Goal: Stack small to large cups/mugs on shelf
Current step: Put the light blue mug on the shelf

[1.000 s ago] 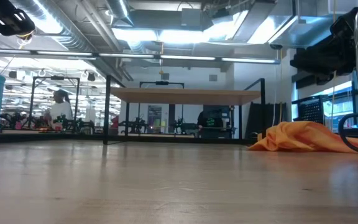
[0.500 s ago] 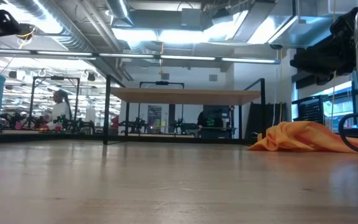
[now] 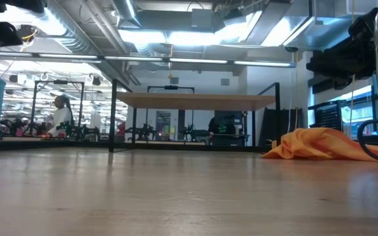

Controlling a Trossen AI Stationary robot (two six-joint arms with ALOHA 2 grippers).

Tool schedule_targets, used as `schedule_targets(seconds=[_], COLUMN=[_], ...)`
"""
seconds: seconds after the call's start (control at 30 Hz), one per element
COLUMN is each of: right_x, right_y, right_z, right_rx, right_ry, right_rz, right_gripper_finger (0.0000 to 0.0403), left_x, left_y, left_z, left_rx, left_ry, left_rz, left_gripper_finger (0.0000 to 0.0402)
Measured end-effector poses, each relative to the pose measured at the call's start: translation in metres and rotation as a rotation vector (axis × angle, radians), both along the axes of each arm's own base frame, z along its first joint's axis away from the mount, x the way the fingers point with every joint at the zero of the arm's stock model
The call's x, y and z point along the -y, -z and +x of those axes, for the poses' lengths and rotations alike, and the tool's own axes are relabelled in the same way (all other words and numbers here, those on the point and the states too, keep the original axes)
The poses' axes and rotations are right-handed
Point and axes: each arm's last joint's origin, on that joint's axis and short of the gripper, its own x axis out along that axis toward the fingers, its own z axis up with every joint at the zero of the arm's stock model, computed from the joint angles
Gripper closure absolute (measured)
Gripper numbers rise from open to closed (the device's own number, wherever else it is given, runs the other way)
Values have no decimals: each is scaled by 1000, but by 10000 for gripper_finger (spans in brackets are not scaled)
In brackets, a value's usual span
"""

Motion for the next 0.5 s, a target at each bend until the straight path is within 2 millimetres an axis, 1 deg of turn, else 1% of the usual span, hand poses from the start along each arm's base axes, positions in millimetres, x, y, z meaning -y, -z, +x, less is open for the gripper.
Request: schedule_targets(seconds=[0.5], right_x=[0], right_y=[0], right_z=[0], right_rx=[0], right_ry=[0], right_rz=[0], right_gripper_finger=[295], left_x=[8], left_y=[21], left_z=[11], left_rx=[-78], left_ry=[9], left_rz=[74], left_gripper_finger=[289])
